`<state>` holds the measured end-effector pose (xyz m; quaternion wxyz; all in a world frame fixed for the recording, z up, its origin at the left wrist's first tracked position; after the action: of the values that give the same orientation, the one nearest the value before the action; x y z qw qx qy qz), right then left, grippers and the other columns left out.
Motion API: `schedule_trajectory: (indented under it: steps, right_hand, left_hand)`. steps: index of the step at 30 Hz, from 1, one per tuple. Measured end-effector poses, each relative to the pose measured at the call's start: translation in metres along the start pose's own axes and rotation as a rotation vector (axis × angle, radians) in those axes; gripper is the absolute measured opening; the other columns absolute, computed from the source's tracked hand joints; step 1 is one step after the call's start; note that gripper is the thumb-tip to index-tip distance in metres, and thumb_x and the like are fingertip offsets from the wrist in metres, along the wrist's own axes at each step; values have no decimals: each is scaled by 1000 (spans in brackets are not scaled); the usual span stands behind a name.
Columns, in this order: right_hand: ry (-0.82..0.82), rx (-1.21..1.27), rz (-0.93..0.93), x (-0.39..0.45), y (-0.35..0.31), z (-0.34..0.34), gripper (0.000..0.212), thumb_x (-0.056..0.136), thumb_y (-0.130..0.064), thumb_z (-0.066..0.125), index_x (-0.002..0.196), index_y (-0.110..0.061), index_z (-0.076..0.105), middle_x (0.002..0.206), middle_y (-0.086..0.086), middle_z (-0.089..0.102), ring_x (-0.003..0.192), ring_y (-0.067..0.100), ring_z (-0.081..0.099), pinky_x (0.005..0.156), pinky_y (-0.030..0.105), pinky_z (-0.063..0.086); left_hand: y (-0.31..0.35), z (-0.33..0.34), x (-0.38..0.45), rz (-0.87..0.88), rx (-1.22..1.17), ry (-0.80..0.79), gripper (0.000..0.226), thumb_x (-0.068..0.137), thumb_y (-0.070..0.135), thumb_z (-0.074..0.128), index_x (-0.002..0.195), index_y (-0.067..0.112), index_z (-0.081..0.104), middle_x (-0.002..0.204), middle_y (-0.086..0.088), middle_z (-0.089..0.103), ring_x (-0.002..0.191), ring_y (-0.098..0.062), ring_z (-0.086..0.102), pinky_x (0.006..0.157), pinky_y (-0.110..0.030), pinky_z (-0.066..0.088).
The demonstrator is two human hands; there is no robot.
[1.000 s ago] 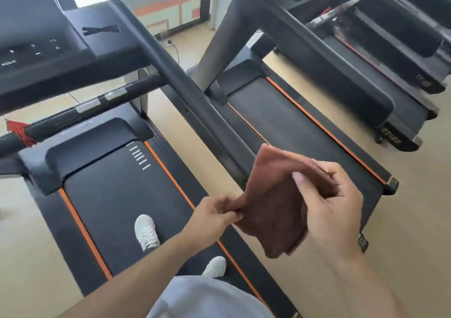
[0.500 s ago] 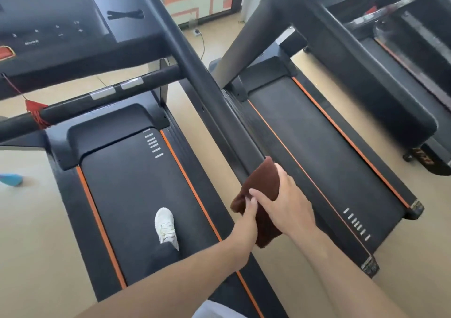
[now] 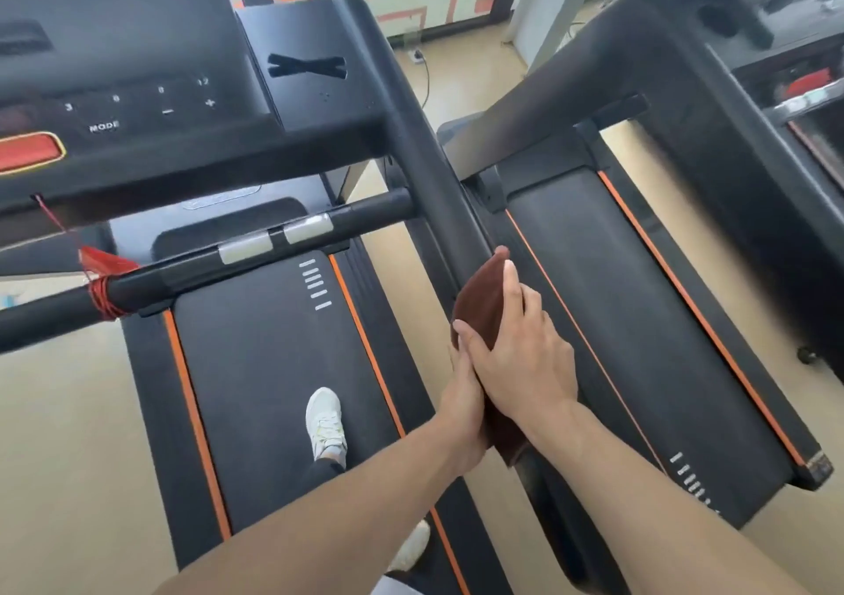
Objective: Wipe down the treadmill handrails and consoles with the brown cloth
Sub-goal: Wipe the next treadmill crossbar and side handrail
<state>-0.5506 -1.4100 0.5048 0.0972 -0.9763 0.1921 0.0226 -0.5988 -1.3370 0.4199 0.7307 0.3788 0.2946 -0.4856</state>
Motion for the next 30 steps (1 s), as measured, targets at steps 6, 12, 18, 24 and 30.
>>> schedule_trajectory:
  steps: [6,12,18,24,30]
  right_hand:
    - [-96,118,-12,95,-45,-1,91,93,-71,45,162,-34,-1,155,0,41,131,29,55,98,50,49]
    - [-355,720,-44,156,-53,7,75,97,-55,58,160,-47,17,161,-19,36,144,3,40,123,40,30]
    - [-427,1086,242,133,-22,17,35,104,-49,53,132,-32,63,126,-5,72,101,-1,70,85,14,54]
    - [-460,1044,411,30,38,10,35,102,-58,48,92,-31,67,85,-20,66,84,-3,62,82,22,49]
    - [-495,1068,371,-75,81,-6,28,104,-57,42,111,-37,61,91,-22,64,82,-10,59,64,8,46]
  left_hand:
    - [102,-10,32,69,87,22,77,80,88,44,140,41,54,124,5,74,107,-17,74,78,-39,63]
    - [142,-12,27,127,243,114,91,82,88,37,158,47,11,151,6,50,124,-20,60,88,-35,57]
    - [128,10,9,299,453,162,89,93,77,32,156,41,-19,169,12,12,153,-18,23,124,-43,20]
    - [55,23,-14,421,592,227,90,97,69,36,154,40,-27,170,15,-10,157,-19,11,128,-44,11]
    - [-55,24,-41,449,618,206,88,101,60,38,156,34,-25,169,15,-15,158,-16,4,129,-44,9]
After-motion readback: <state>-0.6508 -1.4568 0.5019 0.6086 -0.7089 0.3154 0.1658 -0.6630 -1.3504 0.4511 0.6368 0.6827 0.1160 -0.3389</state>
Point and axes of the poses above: each hand's wrist, its own x-axis towards the middle knuckle, its own z-axis out of the palm, y = z × x, the point moved 7 cm from there along x, towards the middle knuckle
